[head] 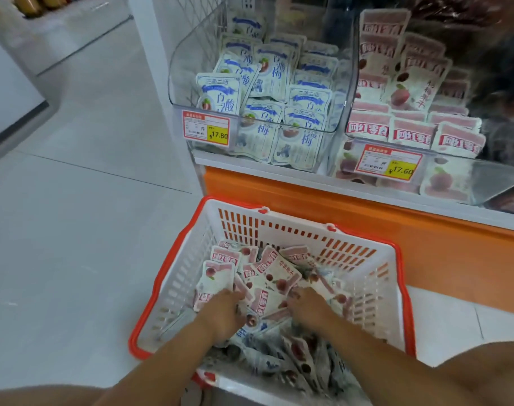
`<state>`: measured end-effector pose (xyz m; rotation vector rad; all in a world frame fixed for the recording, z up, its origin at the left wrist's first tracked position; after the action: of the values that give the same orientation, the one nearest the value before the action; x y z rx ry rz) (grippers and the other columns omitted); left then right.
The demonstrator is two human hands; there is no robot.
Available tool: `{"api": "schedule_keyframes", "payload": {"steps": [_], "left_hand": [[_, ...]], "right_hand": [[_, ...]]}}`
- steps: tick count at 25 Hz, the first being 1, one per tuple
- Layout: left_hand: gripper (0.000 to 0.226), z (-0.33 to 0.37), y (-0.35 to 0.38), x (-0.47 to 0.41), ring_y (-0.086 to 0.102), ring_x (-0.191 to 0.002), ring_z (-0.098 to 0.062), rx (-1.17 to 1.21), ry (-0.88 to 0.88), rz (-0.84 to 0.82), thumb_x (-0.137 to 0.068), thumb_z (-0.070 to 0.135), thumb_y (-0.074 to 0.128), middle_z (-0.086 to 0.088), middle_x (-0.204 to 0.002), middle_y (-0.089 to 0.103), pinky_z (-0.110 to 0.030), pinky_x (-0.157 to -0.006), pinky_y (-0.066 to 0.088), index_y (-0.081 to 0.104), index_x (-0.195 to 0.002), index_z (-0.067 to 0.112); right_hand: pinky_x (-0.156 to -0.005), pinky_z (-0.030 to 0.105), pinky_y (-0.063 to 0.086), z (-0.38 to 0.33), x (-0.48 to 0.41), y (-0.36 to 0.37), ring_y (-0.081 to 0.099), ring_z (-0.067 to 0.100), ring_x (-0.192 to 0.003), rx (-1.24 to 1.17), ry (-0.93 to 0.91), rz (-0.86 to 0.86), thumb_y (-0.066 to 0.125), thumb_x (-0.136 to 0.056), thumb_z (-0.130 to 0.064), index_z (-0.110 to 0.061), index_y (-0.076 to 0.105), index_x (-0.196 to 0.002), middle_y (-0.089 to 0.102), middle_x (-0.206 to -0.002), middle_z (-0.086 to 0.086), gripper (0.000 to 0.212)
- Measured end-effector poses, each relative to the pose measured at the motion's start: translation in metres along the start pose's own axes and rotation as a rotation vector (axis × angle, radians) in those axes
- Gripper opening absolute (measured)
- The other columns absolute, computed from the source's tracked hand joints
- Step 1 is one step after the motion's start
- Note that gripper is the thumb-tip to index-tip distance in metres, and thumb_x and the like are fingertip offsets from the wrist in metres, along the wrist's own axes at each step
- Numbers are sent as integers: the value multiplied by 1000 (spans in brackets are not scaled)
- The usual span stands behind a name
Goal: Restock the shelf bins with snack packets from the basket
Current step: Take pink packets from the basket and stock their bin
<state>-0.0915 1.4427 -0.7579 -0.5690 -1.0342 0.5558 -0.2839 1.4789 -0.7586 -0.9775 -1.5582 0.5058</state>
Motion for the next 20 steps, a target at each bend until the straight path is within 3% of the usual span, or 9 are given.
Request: {"api": "schedule_keyframes", "payload": {"steps": [3, 6, 8, 10, 13, 16, 18, 20], "left_hand": [[57, -4, -2, -7, 49, -126, -23, 33, -10, 89, -93, 32, 60, -8, -141, 44, -26, -105, 36, 40, -146, 22], [57, -7, -7, -8, 54, -120, -20, 127, -55, 104, -91, 25, 62, -7, -139, 48, -19, -97, 38, 43, -144, 21], [58, -7, -7, -4, 55, -121, -19, 203, -73, 80, -88, 22, 66, -5, -136, 55, -17, -94, 39, 45, -142, 18], [51, -4, -14, -3, 56, -119, -16, 299, -16, 133, -86, 27, 70, 4, -128, 59, -21, -97, 42, 54, -133, 21], [29, 15, -34, 6, 61, -103, -6, 698, 55, 137, -89, 23, 70, 17, -110, 64, -13, -80, 46, 64, -117, 26], [27, 39, -50, 19, 69, -102, -17, 1123, 52, 38, -91, 21, 67, 4, -109, 73, -25, -86, 54, 68, -118, 19], [21, 53, -57, 25, 71, -97, -20, 1231, 71, 28, -91, 17, 65, -1, -105, 75, -26, -80, 57, 70, -111, 16], [20, 63, -61, 28, 72, -93, -21, 1251, 62, 70, -90, 14, 66, -4, -102, 76, -23, -68, 57, 71, -109, 13]], "right_hand": [[-98, 43, 44, -35, -11, 17, 49, 32, -119, 99, -64, -69, 36, -99, -40, -11, 45, -133, 49, -135, 16, 45], [-106, 44, 36, -20, -22, 20, 39, 33, -129, 64, 126, -109, 39, -90, -54, -19, 44, -140, 40, -146, 13, 61], [-102, 41, 43, -13, -21, 14, 48, 30, -123, -151, 184, -146, 49, -88, -56, -19, 57, -128, 50, -136, 9, 55], [-88, 33, 54, -13, -18, -7, 62, 22, -102, -548, 164, -51, 59, -90, -44, -15, 65, -113, 63, -114, 5, 37], [-60, 14, 52, -17, -5, -45, 67, 10, -75, -1072, 107, 87, 62, -94, -33, -17, 71, -105, 71, -86, -3, 21], [-68, 29, 57, -20, 14, -69, 68, 15, -75, -1358, 29, 109, 69, -90, -29, -14, 73, -103, 73, -85, 3, 21], [-69, 35, 58, -18, 23, -70, 66, 17, -70, -1492, 21, 75, 67, -91, -26, -12, 72, -106, 71, -83, 9, 21], [-81, 45, 59, -10, 32, -68, 67, 20, -73, -1533, 32, 83, 67, -91, -28, -12, 73, -105, 70, -85, 13, 22]]}}
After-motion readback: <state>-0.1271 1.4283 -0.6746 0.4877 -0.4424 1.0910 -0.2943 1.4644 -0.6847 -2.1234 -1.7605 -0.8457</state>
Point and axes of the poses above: each hand's wrist, its own x-axis away from the middle knuckle, its own y-axis out of the palm, z = x × y, the point moved 6 cm from there along -x, towards the middle knuckle
